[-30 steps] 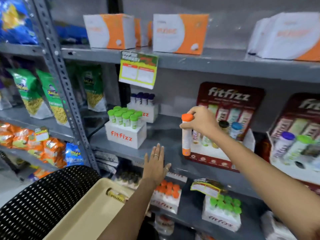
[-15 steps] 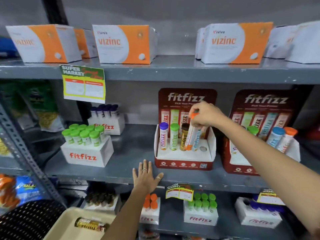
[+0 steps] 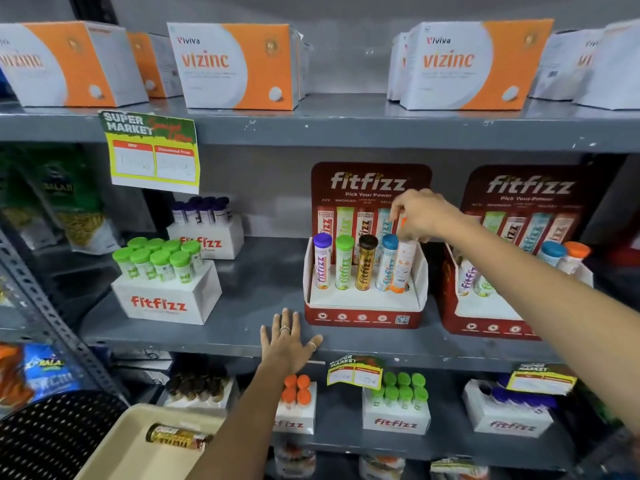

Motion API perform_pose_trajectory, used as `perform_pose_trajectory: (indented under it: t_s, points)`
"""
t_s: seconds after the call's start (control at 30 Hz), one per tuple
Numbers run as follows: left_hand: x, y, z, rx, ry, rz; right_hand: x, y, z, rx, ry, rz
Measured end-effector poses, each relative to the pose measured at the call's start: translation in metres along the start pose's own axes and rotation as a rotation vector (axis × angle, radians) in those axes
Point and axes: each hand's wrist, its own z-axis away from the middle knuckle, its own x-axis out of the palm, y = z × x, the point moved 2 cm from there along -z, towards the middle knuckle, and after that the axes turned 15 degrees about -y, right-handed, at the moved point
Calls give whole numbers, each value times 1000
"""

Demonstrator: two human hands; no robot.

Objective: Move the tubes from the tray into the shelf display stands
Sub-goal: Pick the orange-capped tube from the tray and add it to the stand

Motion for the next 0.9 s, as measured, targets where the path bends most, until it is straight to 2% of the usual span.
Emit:
perform_pose_trajectory:
  t_s: [0.6, 0.9]
  points:
    - [2, 0, -5, -26, 18, -38, 18, 29, -15, 32, -28, -151]
    - [5, -1, -9, -33, 31, -43, 21, 36, -23, -40, -42, -222]
